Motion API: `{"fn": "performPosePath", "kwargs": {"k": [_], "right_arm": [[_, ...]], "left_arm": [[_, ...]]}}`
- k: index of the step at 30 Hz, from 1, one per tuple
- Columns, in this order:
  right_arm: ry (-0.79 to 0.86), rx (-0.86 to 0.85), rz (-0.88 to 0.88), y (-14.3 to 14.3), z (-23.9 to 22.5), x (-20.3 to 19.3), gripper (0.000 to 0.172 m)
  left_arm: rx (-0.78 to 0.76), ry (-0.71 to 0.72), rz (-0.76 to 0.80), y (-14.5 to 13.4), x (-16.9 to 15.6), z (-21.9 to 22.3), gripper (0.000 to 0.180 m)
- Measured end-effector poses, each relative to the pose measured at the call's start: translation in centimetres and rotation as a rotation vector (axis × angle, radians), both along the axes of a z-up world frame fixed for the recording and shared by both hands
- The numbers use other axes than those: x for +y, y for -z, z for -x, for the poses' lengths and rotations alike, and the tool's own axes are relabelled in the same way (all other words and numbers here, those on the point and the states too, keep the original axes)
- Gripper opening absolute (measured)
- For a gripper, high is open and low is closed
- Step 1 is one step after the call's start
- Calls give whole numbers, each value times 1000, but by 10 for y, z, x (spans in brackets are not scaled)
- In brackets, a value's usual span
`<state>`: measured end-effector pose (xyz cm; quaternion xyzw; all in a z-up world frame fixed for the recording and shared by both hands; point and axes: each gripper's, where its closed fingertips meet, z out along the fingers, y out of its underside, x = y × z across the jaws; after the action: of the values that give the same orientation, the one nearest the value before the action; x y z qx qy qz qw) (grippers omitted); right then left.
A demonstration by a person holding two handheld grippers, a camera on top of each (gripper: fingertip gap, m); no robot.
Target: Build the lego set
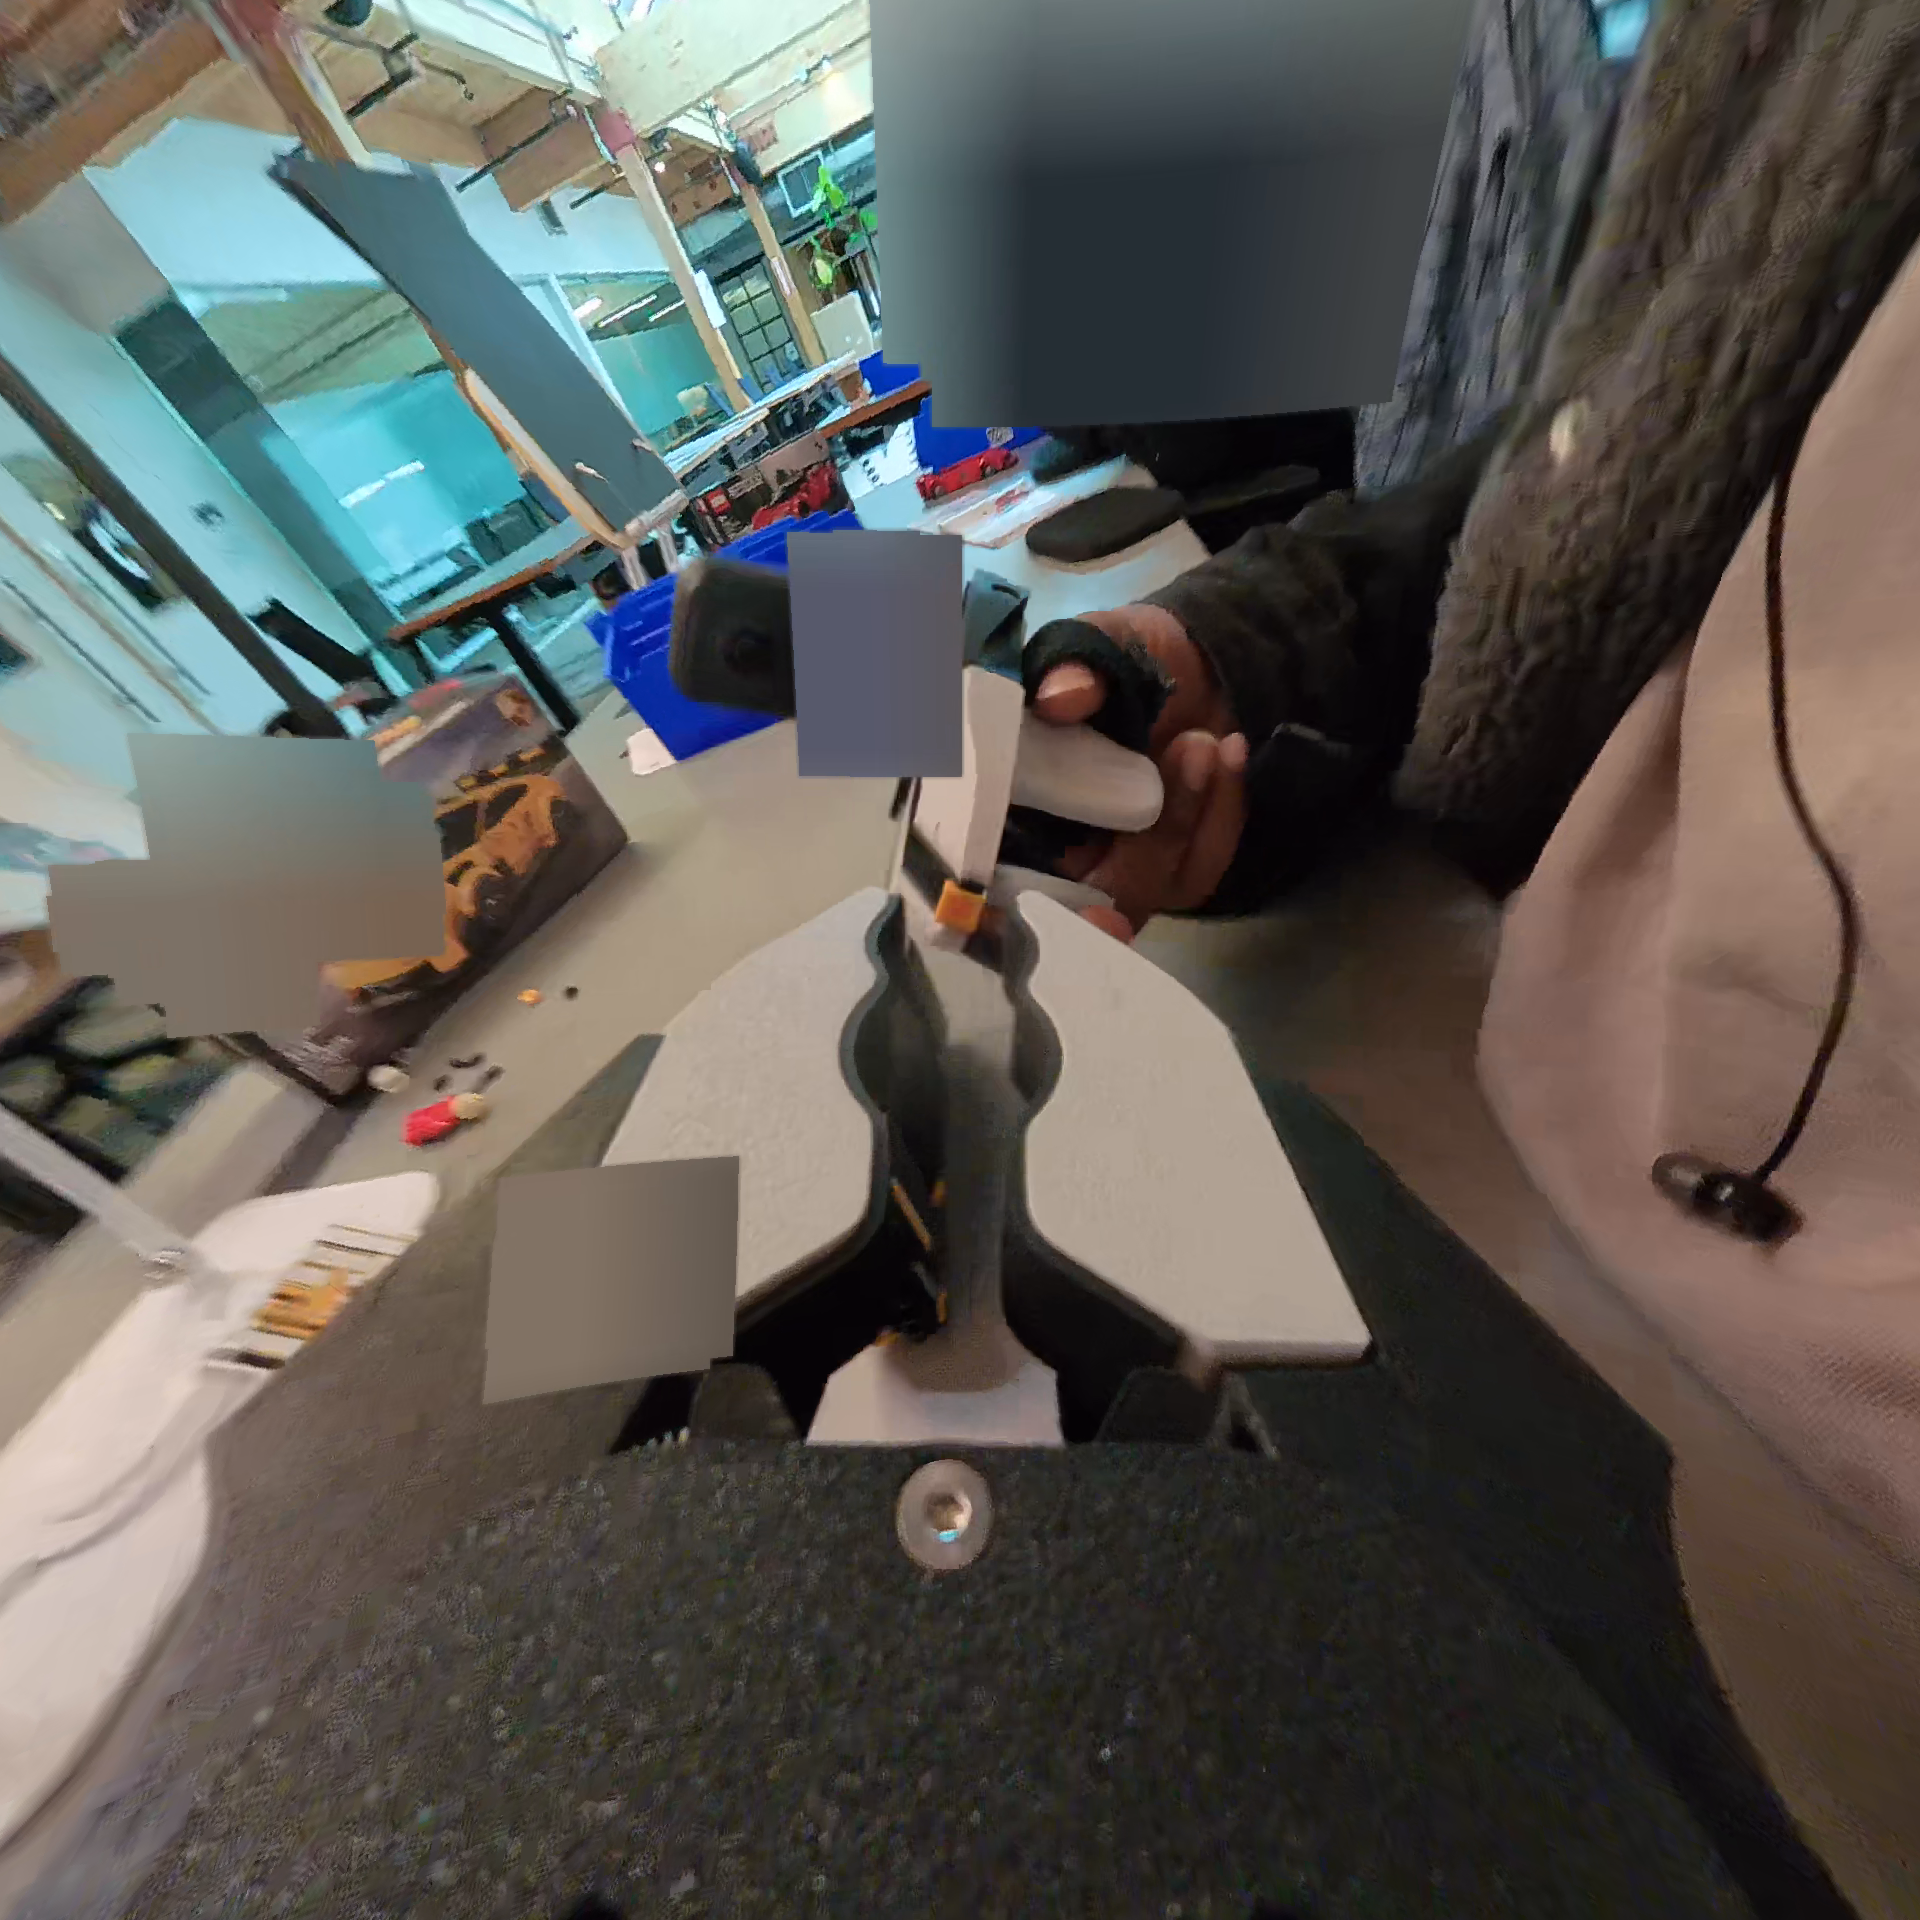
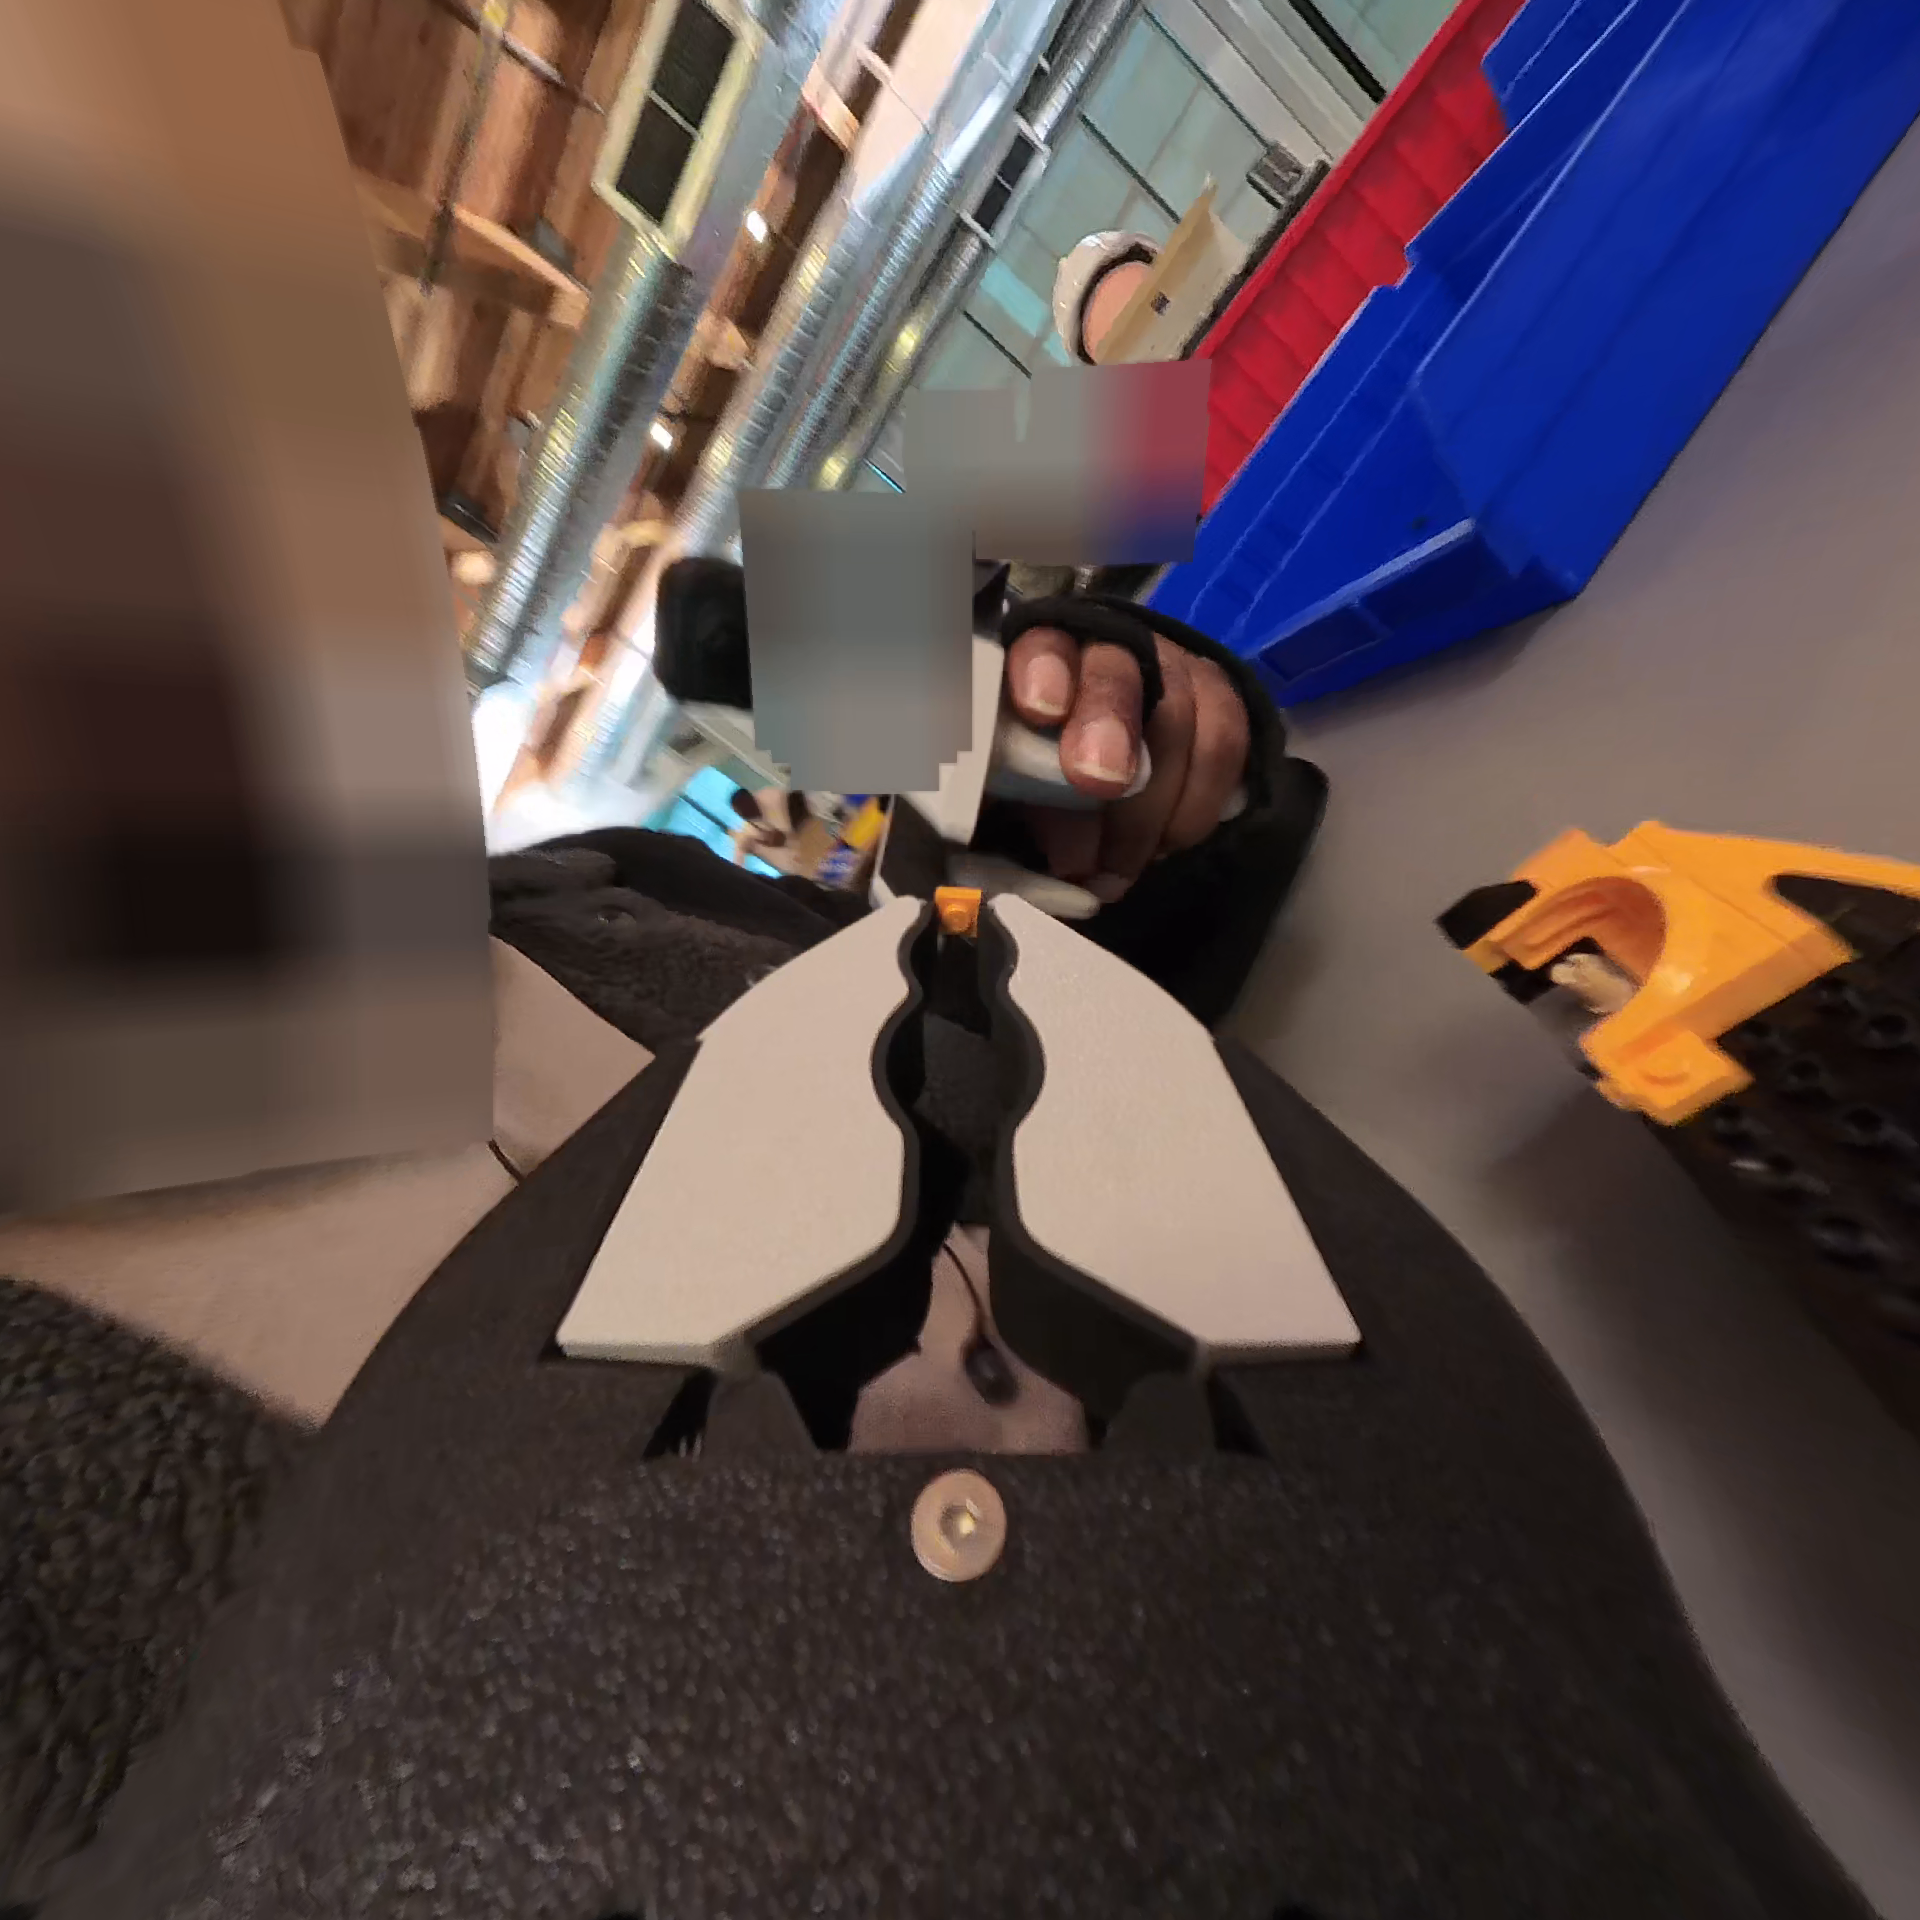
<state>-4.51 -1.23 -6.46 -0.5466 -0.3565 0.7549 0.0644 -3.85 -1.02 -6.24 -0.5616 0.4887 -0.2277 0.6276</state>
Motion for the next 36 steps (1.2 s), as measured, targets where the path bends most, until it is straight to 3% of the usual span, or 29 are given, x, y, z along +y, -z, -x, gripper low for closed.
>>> {"fn": "performPosePath", "kwargs": {"k": [3, 7, 12, 19, 36], "right_arm": [[51, -122, -306, 4, -16, 25, 7], [12, -400, -742, 21, -26, 62, 7], [-214, -619, -1006, 51, -15, 75, 7], [-361, -712, -1038, 68, -5, 82, 7], [-528, -774, -1141, 76, -6, 78, 9]], "left_arm": [[-99, -43, 177, 1, 17, 10, 25], [77, -194, 321, 50, 51, 21, 40], [213, -205, 471, 98, 67, 20, 57], [223, -193, 466, 107, 68, 21, 39], [190, -175, 483, 106, 64, 22, 39]]}}
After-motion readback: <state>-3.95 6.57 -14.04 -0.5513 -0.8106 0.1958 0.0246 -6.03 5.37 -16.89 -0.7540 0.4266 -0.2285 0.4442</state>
